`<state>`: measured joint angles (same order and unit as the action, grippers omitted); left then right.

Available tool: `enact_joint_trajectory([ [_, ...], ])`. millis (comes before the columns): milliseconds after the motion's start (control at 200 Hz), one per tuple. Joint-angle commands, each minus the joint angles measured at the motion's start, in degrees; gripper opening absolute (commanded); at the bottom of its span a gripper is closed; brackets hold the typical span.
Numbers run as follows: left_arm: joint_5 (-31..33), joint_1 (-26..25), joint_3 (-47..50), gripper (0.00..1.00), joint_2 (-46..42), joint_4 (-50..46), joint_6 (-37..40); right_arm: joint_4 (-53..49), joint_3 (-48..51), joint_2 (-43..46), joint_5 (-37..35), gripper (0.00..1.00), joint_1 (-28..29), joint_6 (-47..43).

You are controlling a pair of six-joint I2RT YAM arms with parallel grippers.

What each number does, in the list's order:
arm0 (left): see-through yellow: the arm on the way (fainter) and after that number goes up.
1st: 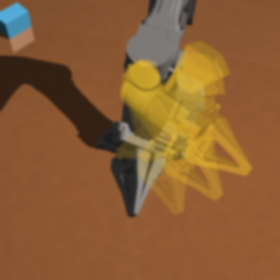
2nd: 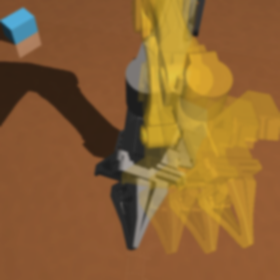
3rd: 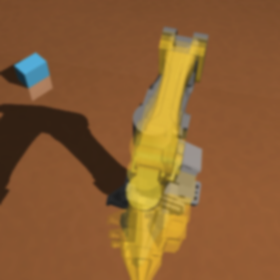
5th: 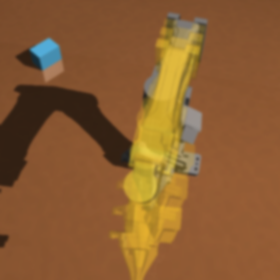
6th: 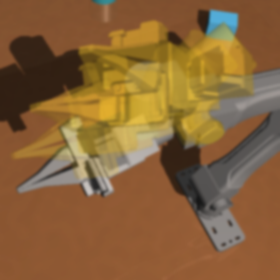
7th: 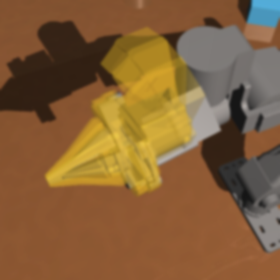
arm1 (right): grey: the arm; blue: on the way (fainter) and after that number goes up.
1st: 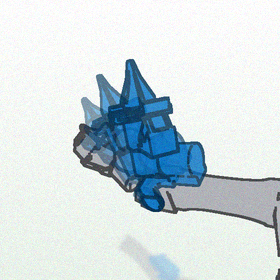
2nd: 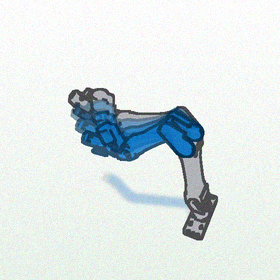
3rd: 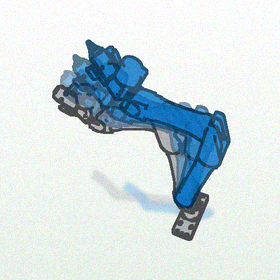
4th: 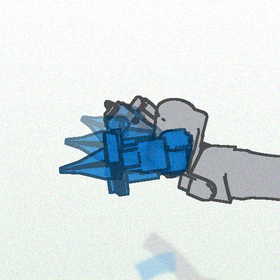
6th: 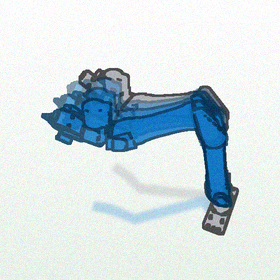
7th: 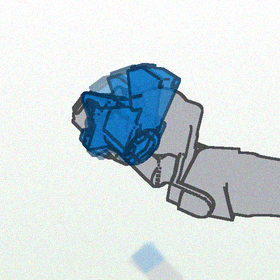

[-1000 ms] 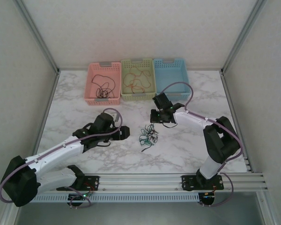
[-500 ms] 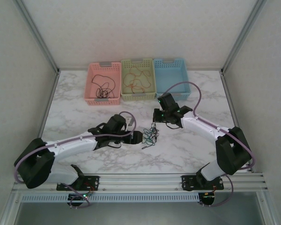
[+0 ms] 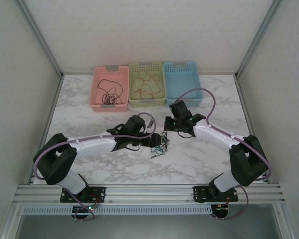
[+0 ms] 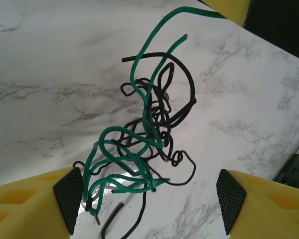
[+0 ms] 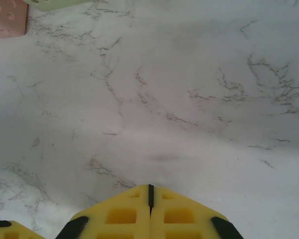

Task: Untangle the cables

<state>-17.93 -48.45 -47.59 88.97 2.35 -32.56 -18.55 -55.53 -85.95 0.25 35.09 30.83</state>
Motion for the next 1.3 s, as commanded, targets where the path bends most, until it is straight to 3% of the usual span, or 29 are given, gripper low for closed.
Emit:
enact_joint_trajectory([
  [0, -1.01, -0.42, -3.22, 0.73, 0.15, 0.19, 2.92, 0.96, 1.09, 1.14, 1.53, 0.00, -0.82, 0.40],
  [95, -2.41, -0.59, -6.44, 0.71, 2.20, -2.07, 8.41, 1.14, 1.21, 1.07, 2.08, 0.00, -1.29, 0.47],
  [250, 0.61, -1.71, -13.27, 0.67, 5.90, -10.44, 17.39, 1.12, 1.08, 0.61, 3.13, 0.00, -1.77, 0.75],
  [546, 2.46, -2.68, -17.01, 0.61, 11.17, -14.19, 25.52, 1.23, 1.04, -0.14, 4.13, 0.00, -1.88, 1.32],
  [851, 3.87, -4.11, -18.94, 0.54, 14.81, -10.88, 27.40, 1.02, 0.58, -0.36, 4.32, 0.00, -1.94, 1.34],
  [941, 4.15, -4.11, -18.73, 0.46, 15.43, -10.88, 27.74, 0.88, 0.68, -0.27, 4.28, 0.00, -1.99, 1.34],
  [1121, 4.66, -4.11, -15.79, 0.44, 14.39, -7.09, 26.56, 1.55, 1.38, 0.17, 4.60, 0.00, -2.64, 1.78],
  [1296, 4.44, -4.15, -15.95, 0.33, 15.36, -4.98, 25.79, 1.76, 1.39, 0.15, 5.26, 0.00, -2.79, 1.99],
])
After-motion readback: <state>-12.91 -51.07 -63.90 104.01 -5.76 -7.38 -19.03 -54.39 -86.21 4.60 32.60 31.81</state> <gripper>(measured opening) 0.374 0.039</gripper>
